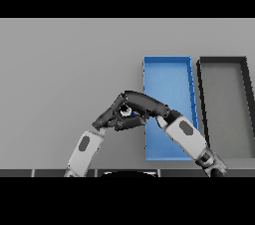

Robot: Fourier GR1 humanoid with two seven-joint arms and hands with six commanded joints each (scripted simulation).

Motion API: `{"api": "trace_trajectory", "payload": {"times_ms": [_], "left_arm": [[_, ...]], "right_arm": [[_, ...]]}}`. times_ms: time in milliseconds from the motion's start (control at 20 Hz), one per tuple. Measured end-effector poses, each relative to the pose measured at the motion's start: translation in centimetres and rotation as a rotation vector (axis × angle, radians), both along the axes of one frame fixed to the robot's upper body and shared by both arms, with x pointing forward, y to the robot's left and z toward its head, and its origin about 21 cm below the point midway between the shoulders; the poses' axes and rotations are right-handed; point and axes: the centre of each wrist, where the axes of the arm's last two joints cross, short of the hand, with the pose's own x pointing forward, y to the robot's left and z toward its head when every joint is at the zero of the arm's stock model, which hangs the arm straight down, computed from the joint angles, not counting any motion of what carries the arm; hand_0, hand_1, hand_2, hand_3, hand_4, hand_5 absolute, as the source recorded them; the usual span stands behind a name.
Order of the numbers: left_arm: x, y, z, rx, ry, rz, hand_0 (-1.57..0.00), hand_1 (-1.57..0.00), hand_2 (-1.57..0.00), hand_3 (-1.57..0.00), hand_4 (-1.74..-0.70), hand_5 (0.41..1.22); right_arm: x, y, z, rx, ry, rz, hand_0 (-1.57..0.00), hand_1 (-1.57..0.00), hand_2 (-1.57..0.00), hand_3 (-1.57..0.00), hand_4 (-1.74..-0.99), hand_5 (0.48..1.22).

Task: Pick up the blue pipe and place it into the blue bin.

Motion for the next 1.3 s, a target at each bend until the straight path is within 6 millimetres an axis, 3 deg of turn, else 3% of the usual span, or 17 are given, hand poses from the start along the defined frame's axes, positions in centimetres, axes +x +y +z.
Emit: {"api": "trace_trajectory", "payload": {"times_ms": [100, 200, 400, 550, 750, 900, 1100, 1300], "left_arm": [[0.5, 0.4, 0.2, 0.033, -0.004, -0.042, -0.60, -0.55, -0.53, -0.48, -1.21, 1.221], [0.3, 0.3, 0.0, 0.082, -0.010, -0.055, -0.38, -0.35, -0.34, -0.30, -1.08, 1.029], [0.4, 0.4, 0.3, 0.065, 0.024, -0.024, -0.16, -0.14, -0.14, -0.12, -0.98, 0.704], [0.2, 0.6, -0.1, 0.072, 0.084, -0.008, -0.08, -0.07, -0.07, -0.06, -0.97, 0.567], [0.3, 0.4, 0.0, 0.091, 0.064, 0.005, -0.03, -0.03, -0.03, -0.03, -0.93, 0.484], [0.5, 0.7, -0.3, 0.106, 0.074, 0.016, -0.02, -0.01, -0.01, -0.01, -0.91, 0.470], [0.4, 0.7, -0.6, 0.112, 0.079, 0.018, -0.01, -0.01, -0.01, 0.00, -0.91, 0.445], [0.3, 1.0, -0.3, 0.107, 0.093, 0.009, 0.00, 0.00, 0.00, 0.00, -0.90, 0.433]], "right_arm": [[-0.3, 0.3, 0.1, -0.009, 0.015, -0.010, -1.56, -1.56, -1.56, -1.56, -1.738, 1.211], [-0.4, 0.0, -0.1, -0.032, 0.032, -0.022, -1.57, -1.57, -1.57, -1.56, -1.739, 1.214], [-0.7, 0.5, -0.1, -0.063, 0.021, -0.037, -1.57, -1.57, -1.57, -1.57, -1.740, 1.218], [-0.4, 0.7, -0.3, -0.060, 0.034, -0.042, -1.57, -1.57, -1.57, -1.57, -1.741, 1.220], [-0.2, 0.5, 0.1, 0.005, 0.082, -0.012, -1.57, -1.57, -1.57, -1.57, -1.741, 1.220], [-0.2, 0.1, 1.9, 0.071, 0.142, -0.002, -1.57, -1.57, -1.57, -1.57, -1.741, 1.221], [0.3, -0.3, 6.5, 0.137, 0.176, 0.022, -1.57, -1.57, -1.57, -1.57, -1.741, 1.221], [2.4, -1.8, 12.1, 0.242, 0.107, 0.012, -1.57, -1.57, -1.57, -1.57, -1.741, 1.221]]}}
